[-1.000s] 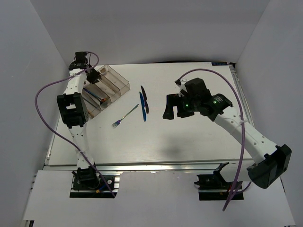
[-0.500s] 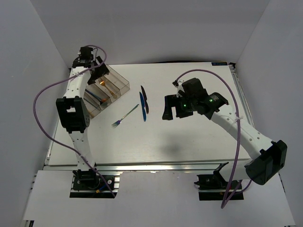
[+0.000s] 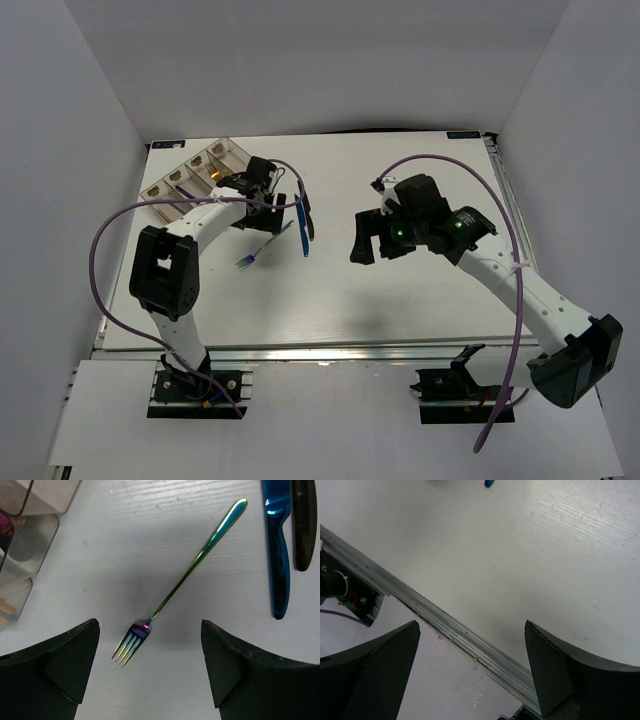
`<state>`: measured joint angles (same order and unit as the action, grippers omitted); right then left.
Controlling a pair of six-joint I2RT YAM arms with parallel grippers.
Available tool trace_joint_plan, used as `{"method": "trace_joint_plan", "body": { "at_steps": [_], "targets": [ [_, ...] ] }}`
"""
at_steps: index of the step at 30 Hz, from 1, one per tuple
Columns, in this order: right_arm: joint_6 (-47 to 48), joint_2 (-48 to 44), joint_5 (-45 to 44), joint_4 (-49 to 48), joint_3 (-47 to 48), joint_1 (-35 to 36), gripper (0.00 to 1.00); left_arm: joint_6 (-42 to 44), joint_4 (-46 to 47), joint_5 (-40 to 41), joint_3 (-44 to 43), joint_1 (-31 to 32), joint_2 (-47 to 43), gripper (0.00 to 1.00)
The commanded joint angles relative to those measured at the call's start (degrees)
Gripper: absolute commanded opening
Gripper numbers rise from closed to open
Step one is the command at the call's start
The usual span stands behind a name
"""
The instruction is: Sort the eating utensils into containers
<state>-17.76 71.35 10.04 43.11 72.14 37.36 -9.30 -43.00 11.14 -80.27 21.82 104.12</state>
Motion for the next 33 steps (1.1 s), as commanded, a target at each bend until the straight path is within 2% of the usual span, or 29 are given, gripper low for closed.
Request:
{"method": "trace_joint_plan", "body": {
  "at_steps": [1,4,8,11,13,15,16,17,23,25,26,27,33],
  "targets": [
    [-0.2,-2.2,2.4,-0.1,-2.4,-0.1,0.89,2.6,3.4,-0.1,-1.0,0.1,2.2,0.89],
    [-0.1,-3.5,1.7,0.5,-3.0,0.0,0.89,2.4,2.4,-1.4,-2.0,0.1,7.3,0.84],
    [0.3,-4.5,0.8,1.3,-3.3,-0.1,0.89,1.5,2.8,-2.3,-1.1,0.1,9.5,0.72],
    [0.1,-5.2,0.8,1.4,-3.8,0.0,0.89,0.5,4.5,-3.7,0.3,0.1,9.8,0.69],
    [-0.1,-5.3,0.9,1.3,-4.0,0.0,0.89,0.0,5.0,-4.5,2.0,0.1,9.9,0.61],
    [-0.2,-5.5,0.9,1.4,-3.8,-0.1,0.89,-1.0,4.8,-5.8,2.7,0.1,10.2,0.45],
    [-0.3,-5.6,0.8,1.3,-3.8,0.0,0.89,-1.4,4.8,-6.0,4.0,0.1,9.7,0.28],
    [-0.3,-5.8,0.7,1.3,-3.8,0.0,0.89,-1.9,5.3,-6.2,4.9,0.1,9.1,0.23],
    [-1.3,-6.0,1.8,0.2,-4.2,-0.1,0.89,-4.3,7.0,-11.0,13.5,0.1,2.9,0.26],
    [-1.6,-5.9,2.2,-0.1,-4.6,-0.1,0.89,-4.6,6.7,-14.9,15.0,0.1,2.0,0.25],
    [-1.8,-5.7,2.5,-0.4,-4.6,-0.1,0.89,-4.8,6.5,-15.4,16.1,0.1,0.8,0.17],
    [-1.8,-5.6,2.7,-0.5,-4.6,0.0,0.89,-5.2,6.4,-15.5,16.5,0.3,0.1,0.01],
    [-2.2,-4.5,3.9,-1.1,-3.6,-0.1,0.89,-8.2,4.2,-13.0,14.5,0.4,-5.4,0.0]
  ]
}}
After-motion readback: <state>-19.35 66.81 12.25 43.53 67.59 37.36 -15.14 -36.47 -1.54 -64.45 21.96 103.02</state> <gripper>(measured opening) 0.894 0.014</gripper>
